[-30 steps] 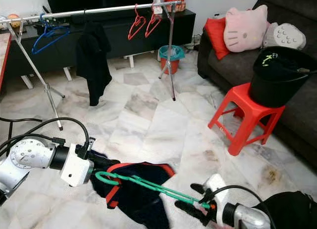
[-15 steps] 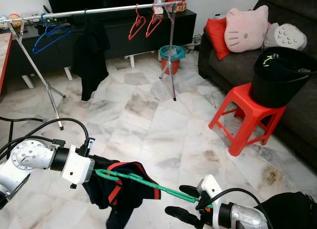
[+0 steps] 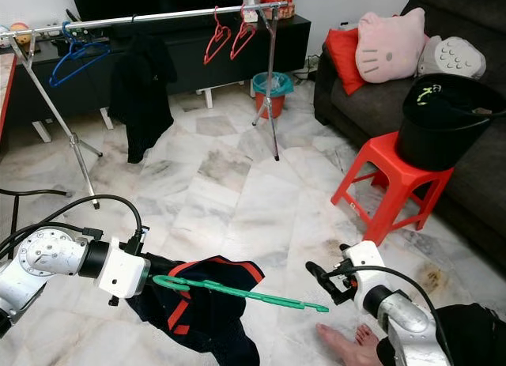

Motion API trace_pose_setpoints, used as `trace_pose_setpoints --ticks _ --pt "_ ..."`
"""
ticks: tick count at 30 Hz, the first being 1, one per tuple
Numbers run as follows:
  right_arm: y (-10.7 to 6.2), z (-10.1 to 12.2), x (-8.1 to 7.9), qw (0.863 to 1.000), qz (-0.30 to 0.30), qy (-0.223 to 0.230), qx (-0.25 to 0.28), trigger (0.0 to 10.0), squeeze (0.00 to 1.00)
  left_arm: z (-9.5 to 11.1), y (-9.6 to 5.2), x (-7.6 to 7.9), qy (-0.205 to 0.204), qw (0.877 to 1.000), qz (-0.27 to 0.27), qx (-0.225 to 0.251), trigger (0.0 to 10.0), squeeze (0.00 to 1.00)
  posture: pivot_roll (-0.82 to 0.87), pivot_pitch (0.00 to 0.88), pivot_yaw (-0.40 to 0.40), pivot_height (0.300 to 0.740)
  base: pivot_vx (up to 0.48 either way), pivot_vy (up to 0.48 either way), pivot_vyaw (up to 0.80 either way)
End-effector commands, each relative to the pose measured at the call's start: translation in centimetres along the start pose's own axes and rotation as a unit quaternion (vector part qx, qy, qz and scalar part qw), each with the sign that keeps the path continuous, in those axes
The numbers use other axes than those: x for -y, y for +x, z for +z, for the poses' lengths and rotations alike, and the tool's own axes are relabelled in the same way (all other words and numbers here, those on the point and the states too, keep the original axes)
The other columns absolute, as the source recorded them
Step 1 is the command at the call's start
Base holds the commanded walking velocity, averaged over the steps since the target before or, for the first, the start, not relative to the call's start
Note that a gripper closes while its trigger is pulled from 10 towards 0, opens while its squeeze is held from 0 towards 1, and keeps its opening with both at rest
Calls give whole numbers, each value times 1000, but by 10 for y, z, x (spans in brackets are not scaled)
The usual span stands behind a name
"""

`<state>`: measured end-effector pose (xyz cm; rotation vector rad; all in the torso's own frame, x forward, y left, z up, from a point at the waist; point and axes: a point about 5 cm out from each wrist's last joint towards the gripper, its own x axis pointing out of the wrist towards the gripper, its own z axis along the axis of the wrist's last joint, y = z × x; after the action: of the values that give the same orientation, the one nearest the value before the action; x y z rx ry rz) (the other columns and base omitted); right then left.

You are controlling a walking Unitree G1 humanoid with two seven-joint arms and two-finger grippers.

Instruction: Hang hanger

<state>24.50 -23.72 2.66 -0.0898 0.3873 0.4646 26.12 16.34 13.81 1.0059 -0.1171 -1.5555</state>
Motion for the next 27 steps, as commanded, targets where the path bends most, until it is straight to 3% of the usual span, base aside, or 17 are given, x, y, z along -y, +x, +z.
trace_pose_setpoints --ticks 1,4,9,11,13,18,20,27 --pt "2 5 -7 1000 24 8 17 10000 0 1 -5 -4 9 1000 11 -14 10000 0 -113 0 -17 740 0 0 0" --pt "3 6 -11 999 39 7 33 10000 0 -7 -6 -4 -1 999 21 -44 10000 0 -113 0 -16 740 0 0 0" --pt "2 27 -13 994 61 12 86 10000 0 -22 -2 -5 -65 993 72 -74 10000 0 -119 0 -14 740 0 0 0" --pt "2 31 -13 993 63 10 94 10000 0 -24 -1 -4 -70 992 77 -75 10000 0 -119 0 -14 740 0 0 0" --pt "1 38 -15 991 80 11 105 10000 0 -29 1 -1 -100 988 78 -84 10000 0 -120 0 -13 740 0 0 0" --pt "-1 54 -24 981 150 14 126 10000 0 -38 6 8 -141 982 71 -103 10000 0 -122 0 -12 740 0 0 0" --pt "-7 64 -46 956 270 2 115 10000 0 -42 7 11 -190 973 48 -121 10000 0 -126 0 -10 740 0 0 0" --pt "-11 61 -55 932 353 -10 77 10000 0 -37 8 0 -189 973 35 -131 10000 0 -118 0 -15 740 0 0 0"
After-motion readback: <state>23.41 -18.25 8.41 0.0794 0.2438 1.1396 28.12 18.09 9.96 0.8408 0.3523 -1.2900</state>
